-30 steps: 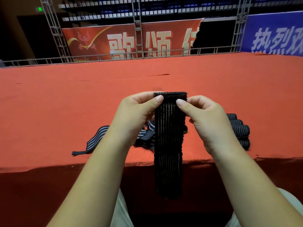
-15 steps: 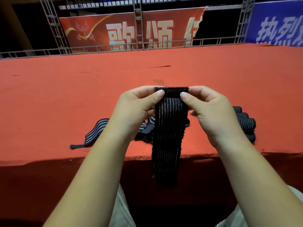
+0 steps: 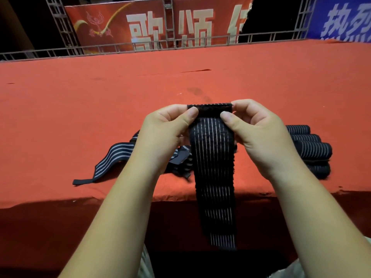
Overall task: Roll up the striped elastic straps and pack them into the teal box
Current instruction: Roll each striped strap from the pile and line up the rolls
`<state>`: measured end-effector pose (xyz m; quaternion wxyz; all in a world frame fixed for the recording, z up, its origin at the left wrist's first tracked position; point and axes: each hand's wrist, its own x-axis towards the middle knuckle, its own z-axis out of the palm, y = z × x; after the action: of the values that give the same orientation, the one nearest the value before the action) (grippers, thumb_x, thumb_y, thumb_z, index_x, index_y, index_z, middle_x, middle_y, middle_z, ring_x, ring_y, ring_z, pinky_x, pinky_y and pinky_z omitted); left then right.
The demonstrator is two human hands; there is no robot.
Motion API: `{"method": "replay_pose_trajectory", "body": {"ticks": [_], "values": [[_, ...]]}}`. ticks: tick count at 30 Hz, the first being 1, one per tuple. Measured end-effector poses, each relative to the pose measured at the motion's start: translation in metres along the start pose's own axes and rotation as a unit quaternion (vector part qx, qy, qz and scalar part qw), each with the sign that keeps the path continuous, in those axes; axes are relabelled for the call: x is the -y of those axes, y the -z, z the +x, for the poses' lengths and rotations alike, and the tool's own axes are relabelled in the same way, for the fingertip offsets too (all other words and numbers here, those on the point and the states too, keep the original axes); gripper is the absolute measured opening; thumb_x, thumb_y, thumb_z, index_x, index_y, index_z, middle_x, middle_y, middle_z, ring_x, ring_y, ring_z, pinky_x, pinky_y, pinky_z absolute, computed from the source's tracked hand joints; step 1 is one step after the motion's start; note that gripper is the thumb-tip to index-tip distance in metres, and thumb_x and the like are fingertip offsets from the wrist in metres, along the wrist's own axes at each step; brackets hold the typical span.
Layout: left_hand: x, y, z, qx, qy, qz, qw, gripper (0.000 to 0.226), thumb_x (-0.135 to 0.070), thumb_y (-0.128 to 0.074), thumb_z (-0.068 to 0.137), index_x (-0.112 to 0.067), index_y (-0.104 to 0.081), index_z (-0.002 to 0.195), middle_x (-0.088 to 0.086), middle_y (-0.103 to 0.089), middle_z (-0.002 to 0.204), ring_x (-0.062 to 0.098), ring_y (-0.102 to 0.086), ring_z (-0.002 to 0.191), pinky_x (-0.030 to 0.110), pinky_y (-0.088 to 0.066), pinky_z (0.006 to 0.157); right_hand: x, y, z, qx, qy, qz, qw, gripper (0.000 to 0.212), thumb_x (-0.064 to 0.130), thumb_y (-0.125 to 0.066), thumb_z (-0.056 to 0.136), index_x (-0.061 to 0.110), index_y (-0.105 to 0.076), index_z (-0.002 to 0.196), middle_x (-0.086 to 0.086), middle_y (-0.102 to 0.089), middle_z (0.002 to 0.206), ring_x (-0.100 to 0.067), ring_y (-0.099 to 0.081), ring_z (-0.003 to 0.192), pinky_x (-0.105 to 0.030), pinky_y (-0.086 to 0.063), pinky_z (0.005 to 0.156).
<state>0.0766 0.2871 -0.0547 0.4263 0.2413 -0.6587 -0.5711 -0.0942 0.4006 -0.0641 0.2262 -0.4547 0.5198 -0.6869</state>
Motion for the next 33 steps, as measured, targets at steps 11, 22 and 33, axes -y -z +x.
{"method": "replay_pose_trajectory", "body": {"ticks": [11,22,33], "values": [[0.049,0.003,0.018,-0.006,0.002,0.052,0.999,0.02,-0.023,-0.071,0.105,-0.016,-0.08,0.089,-0.001,-0.074,0.077,0.01,-0.066,0.068,0.026,-0.055,0.063,-0.049,0.006,0.019,0.011,-0.033,-0.013,0.999,0.013,0.01,-0.074,0.1,0.015,-0.079,0.111,-0.002,-0.074,0.092,-0.01,-0.065,0.073,-0.022,-0.052,0.061],[0.053,0.011,0.013,0.006,-0.006,0.017,1.0,0.018,-0.007,-0.076,0.098,-0.023,-0.082,0.103,0.024,-0.076,0.098,0.018,-0.07,0.082,0.028,-0.055,0.065,-0.053,0.003,0.017,0.044,-0.033,-0.051,0.997,0.014,0.017,-0.071,0.103,0.018,-0.08,0.115,-0.009,-0.071,0.091,-0.014,-0.057,0.065,-0.028,-0.052,0.058],[0.046,0.012,0.0,0.052,0.026,-0.075,0.995,0.013,-0.021,-0.072,0.1,-0.017,-0.077,0.111,0.003,-0.079,0.101,0.018,-0.075,0.096,0.034,-0.058,0.085,-0.048,-0.001,0.01,0.034,0.002,-0.014,0.999,0.013,0.009,-0.071,0.102,0.015,-0.079,0.11,-0.018,-0.079,0.103,-0.014,-0.071,0.08,-0.026,-0.056,0.068]]}}
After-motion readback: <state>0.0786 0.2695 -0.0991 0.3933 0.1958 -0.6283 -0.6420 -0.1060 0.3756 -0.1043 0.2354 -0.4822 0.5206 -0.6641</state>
